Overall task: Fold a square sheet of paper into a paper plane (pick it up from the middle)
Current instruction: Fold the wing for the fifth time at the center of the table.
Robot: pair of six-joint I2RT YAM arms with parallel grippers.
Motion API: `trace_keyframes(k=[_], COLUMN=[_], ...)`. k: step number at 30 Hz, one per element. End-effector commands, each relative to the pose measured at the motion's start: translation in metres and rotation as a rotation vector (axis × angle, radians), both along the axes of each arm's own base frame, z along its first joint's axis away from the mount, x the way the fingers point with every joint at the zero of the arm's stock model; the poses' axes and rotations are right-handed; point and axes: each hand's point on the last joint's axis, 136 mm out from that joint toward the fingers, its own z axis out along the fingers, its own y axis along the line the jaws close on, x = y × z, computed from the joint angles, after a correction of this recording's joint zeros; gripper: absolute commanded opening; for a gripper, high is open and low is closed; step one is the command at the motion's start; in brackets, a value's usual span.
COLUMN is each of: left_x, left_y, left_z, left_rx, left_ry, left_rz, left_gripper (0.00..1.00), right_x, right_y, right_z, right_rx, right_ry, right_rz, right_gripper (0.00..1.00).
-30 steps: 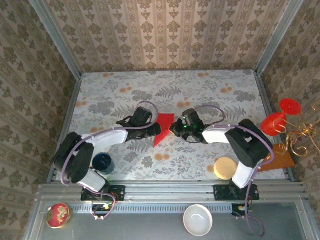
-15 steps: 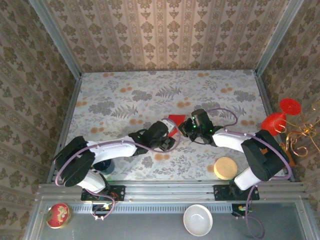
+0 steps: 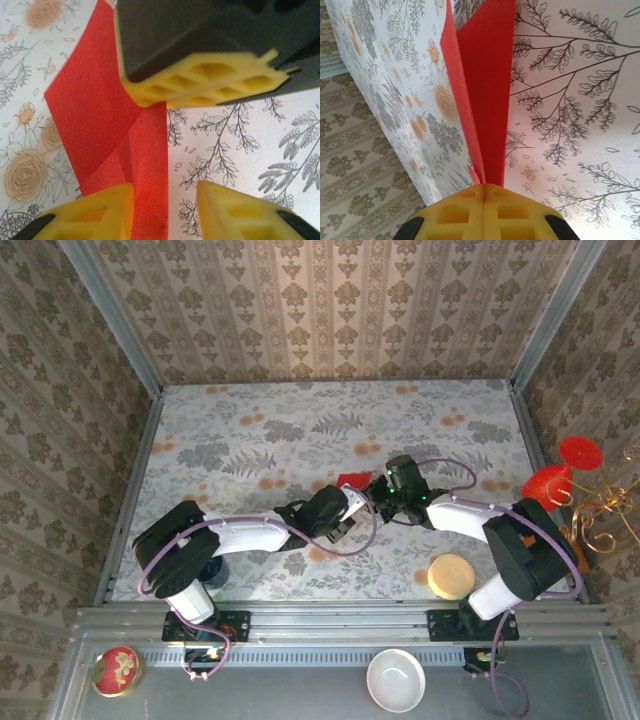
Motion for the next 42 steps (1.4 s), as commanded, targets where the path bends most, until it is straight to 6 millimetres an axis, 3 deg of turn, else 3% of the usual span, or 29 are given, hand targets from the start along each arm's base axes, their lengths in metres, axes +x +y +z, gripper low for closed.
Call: trace_keyframes(k=[1,24,27,31,33,37,42], left_x=[0.005,0.005,0.005,0.004,0.003,0.003,0.000], left_y=[-0.001,0.007,0.007,0.007,0.009,0.012,0.014], left_z=[0.005,-0.016,-0.016,-0.017,-0.017,-0.017,-0.018], left_rx=[-0.008,0.022,0.019,-0.004,-0.022,-0.064,-0.139], left_ry=[-0.044,-0.019,-0.015,0.007,0.024,0.058,0.131], left_rz=[-0.018,-0.003,-0.004,0.001,0.009,0.025,0.044], left_gripper=[0.32,0.18,0.13,0.08,0.06,0.05,0.04], right_x=[0.001,0.001,0.000,-0.002,0.000,0.006,0.009], right_y=[0.005,0.002,0.001,-0.006,-0.011,-0.027,-0.043], right_z=[0.000,-0.001,-0.001,-0.004,-0.003,0.004,0.008], right_rx=[0.037,0.056,0.053,0.016,0.001,-0.029,-0.092], right_ry=[0.038,0.059,0.060,0.064,0.048,-0.009,-0.051], right_rz=[0.005,-0.001,0.000,0.006,0.011,0.001,0.009], right_gripper=[0.00,0.01,0.11,0.42,0.52,0.61,0.64])
